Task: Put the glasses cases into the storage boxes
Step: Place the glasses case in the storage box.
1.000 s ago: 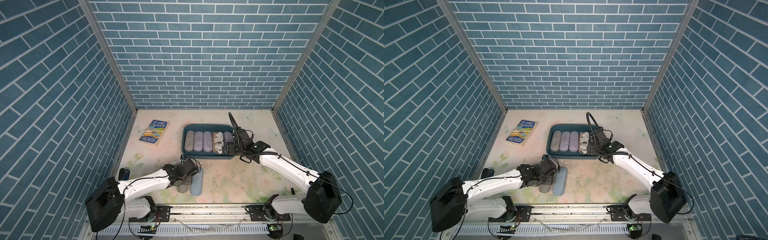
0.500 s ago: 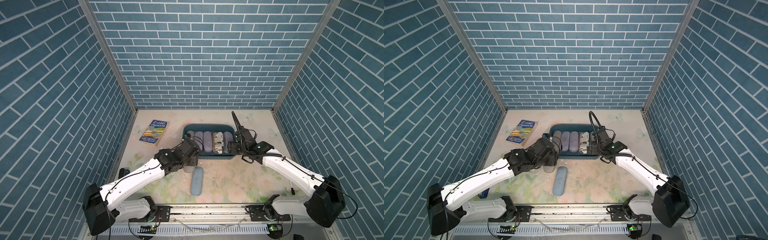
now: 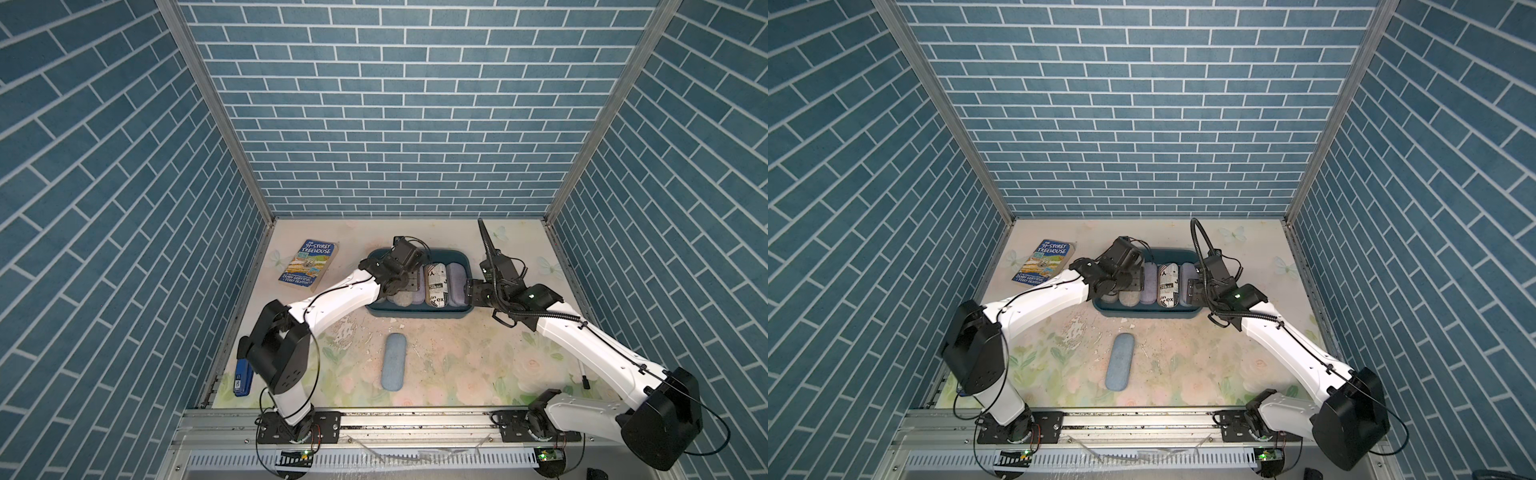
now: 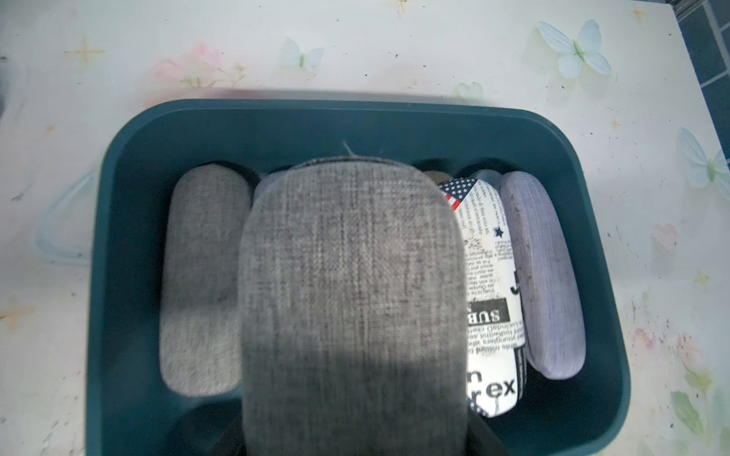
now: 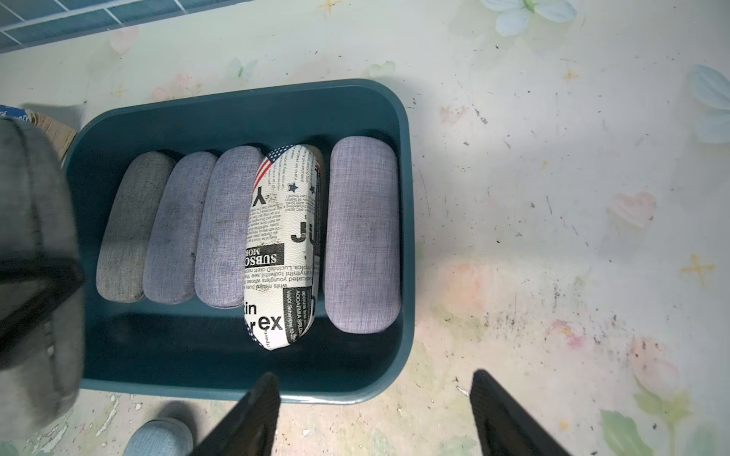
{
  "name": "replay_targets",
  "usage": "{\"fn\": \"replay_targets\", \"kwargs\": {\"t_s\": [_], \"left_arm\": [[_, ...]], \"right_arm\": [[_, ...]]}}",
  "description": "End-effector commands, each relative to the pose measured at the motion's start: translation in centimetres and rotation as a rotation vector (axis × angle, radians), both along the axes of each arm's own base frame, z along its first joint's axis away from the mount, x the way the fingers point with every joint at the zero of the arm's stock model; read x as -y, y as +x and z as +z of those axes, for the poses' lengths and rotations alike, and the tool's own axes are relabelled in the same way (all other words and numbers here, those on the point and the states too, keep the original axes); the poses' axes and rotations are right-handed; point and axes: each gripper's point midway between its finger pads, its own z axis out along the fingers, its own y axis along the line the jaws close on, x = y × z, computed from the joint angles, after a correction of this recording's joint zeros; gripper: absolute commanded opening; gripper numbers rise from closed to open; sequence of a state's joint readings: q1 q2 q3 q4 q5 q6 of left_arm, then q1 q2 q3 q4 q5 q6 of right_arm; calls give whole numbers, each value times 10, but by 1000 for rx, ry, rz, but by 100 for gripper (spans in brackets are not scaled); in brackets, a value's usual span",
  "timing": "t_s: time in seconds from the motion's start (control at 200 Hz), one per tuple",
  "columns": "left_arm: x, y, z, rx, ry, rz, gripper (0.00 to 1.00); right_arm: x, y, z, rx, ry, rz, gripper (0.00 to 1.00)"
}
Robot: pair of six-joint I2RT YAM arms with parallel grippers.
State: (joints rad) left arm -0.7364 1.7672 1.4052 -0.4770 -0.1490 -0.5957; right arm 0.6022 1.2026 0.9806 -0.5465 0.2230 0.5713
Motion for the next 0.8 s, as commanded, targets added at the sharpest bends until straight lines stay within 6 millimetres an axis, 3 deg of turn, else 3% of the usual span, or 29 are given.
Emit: {"fn": "replay_targets", "kwargs": {"t_s": [0.0,0.295,0.795], "left_arm": [[15,18,-4,26,-18,-6,62],[48,38,-35,-10,-78,-26,63],[49,47,-63,-52,-35,2,65]], "right_arm": [[11,-3,3,10,-15,-30,77],[18,-3,-3,-10,-21,-46,77],[23,3,-12,-38,-20,-52,77]]}}
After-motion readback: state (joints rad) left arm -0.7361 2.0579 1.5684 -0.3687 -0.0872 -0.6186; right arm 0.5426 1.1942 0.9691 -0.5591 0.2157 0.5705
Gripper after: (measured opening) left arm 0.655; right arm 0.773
